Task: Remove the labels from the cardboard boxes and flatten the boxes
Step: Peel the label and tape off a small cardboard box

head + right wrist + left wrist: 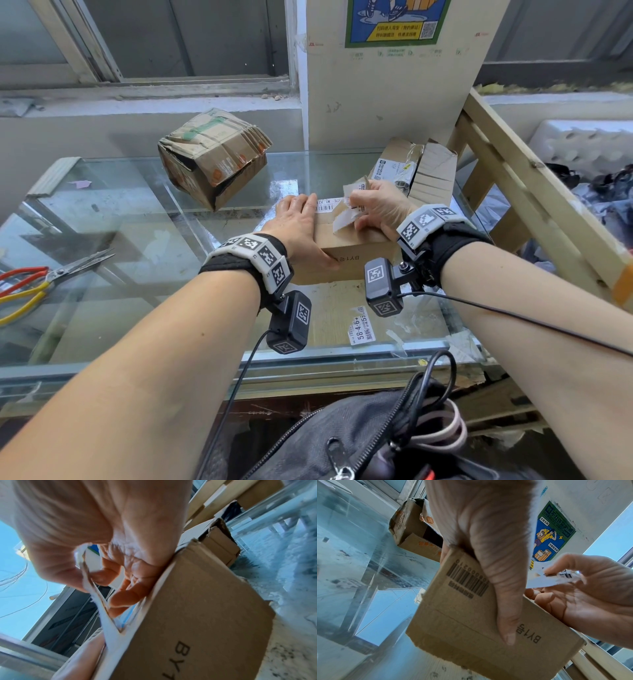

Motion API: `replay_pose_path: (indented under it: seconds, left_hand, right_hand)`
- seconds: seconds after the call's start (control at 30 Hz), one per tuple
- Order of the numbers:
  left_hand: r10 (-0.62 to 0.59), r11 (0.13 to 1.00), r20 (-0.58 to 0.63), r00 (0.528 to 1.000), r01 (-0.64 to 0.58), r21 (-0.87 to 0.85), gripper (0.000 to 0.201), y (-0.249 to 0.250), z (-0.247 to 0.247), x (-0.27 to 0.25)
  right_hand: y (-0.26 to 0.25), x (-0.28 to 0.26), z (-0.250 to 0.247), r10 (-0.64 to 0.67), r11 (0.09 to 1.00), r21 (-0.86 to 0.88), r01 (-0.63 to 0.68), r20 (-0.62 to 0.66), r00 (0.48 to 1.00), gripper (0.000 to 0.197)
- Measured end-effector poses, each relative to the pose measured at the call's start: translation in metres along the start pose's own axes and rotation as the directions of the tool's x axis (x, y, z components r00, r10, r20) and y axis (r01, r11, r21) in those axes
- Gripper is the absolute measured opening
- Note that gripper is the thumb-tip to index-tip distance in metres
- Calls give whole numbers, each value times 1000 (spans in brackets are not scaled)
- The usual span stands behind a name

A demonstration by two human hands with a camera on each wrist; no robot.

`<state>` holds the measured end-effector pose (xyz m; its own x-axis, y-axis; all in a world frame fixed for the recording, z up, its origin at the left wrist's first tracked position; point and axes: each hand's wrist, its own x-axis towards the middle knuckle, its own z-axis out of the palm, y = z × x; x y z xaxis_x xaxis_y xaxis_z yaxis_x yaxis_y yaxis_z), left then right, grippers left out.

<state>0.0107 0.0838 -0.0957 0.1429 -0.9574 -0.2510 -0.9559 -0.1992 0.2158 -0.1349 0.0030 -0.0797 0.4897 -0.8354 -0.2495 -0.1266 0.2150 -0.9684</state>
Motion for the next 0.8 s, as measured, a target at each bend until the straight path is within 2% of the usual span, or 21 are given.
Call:
replay_pose_path:
  seconds: [0.07,0.2,0.37,0.43,0.5,0.53,0.63,0.73,0.8]
  left_hand:
    - [1,1000,-3,1000,-1,1,134,0,0,-1]
    - [1,1000,-9,1000,-1,1,133,1,0,-2]
    - [-2,1000,3,1000,2,7,134,1,-1,-2]
    - [-5,1000,5,1000,5,7,135,1,-1,-1]
    - [-5,1000,4,1000,5,5,135,1,-1,-1]
    - [-3,1000,3,1000,3,4,135,0,-1,-1]
    - [-2,1000,-1,1000,2,5,135,1,-1,-1]
    - [-1,1000,-5,1000,1,-1,135,0,0,0]
    - [0,1000,-6,1000,0,-2,135,-1,0,0]
  right_hand:
    - [1,1,-1,0,1000,1,0,-2,1000,16]
    - [0,1,0,-22,992,-121,23,16,1000,18]
    - [-3,-1,-1,-35,991,-126,39,34,999,47]
    - [-2,0,-2,-13,996,-90,17,48,999,41]
    - [-3,1,-1,14,999,-47,-11,62,998,16]
    - [-4,1,-1,29,999,-22,-27,66,997,16]
    - [-3,3,-1,62,997,35,-64,65,996,34]
    - [-1,6,-2,52,999,12,-52,12,999,27]
    - [1,6,-2,34,999,-42,-34,4,999,31]
